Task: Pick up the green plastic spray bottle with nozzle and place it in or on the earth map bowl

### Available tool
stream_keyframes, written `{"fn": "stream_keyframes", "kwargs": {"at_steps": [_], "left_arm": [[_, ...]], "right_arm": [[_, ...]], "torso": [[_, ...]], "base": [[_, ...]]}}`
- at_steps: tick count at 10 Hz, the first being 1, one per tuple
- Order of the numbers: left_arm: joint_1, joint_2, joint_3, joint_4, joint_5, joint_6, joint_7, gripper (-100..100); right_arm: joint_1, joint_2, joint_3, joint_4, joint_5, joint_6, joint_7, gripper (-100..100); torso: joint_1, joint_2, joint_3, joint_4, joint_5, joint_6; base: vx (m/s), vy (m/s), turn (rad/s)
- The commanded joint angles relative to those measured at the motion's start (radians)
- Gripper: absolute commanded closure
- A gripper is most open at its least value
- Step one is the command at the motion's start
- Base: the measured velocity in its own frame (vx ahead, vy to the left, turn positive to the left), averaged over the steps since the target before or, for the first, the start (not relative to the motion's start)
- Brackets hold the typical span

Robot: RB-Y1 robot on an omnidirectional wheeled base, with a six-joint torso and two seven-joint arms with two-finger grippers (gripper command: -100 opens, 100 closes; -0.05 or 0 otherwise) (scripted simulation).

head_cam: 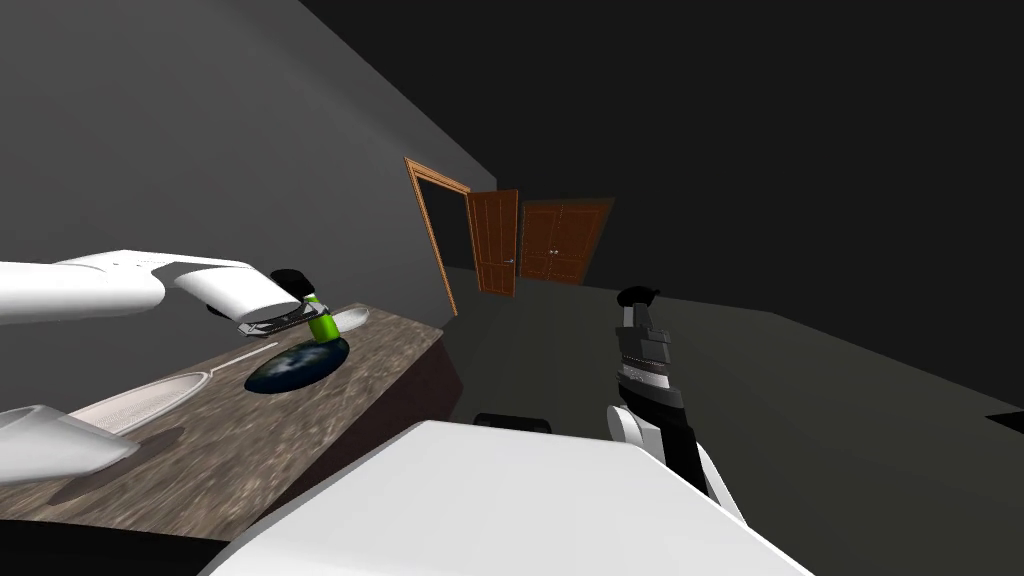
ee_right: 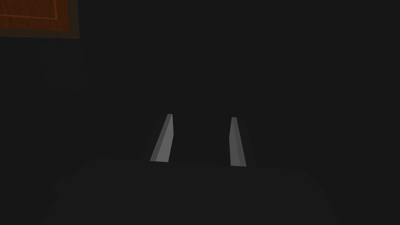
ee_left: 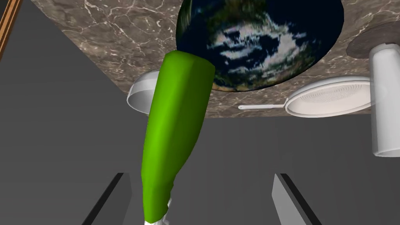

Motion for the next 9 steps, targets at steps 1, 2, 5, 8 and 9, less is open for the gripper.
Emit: {"fn": "stream_keyframes", "kwargs": {"at_steps": [1,2,5,8,9], "left_arm": [[-0.009,-0.024,0.002,0.043,-0.006,0.026,-0.045,-100],[-0.055,0.030,-0.045,0.073,0.037,-0.028,-0.045,-100],[-0.133,0.082,-0.173,0.138,0.055,-0.038,-0.045,-100],[-0.133,0.087,-0.182,0.137,0.053,-0.043,-0.035,0],[-0.133,0.087,-0.182,0.137,0.053,-0.043,-0.035,0]], "right_arm": [[0.000,0.000,0.000,0.000,0.000,0.000,0.000,0],[0.000,0.000,0.000,0.000,0.000,0.000,0.000,0],[0.000,0.000,0.000,0.000,0.000,0.000,0.000,0],[0.000,0.000,0.000,0.000,0.000,0.000,0.000,0],[0.000,0.000,0.000,0.000,0.000,0.000,0.000,0]], "torso": [[0.000,0.000,0.000,0.000,0.000,0.000],[0.001,-0.002,-0.001,0.000,0.000,0.000],[-0.002,0.002,0.001,0.001,0.000,0.000],[0.001,-0.002,-0.001,-0.001,0.001,0.000],[0.001,-0.002,-0.001,-0.001,0.000,0.000]], "base": [[0.006,0.007,-0.001],[-0.071,-0.055,-0.099],[-0.048,-0.039,-0.020],[0.003,0.002,0.002],[0.000,0.000,0.000]]}}
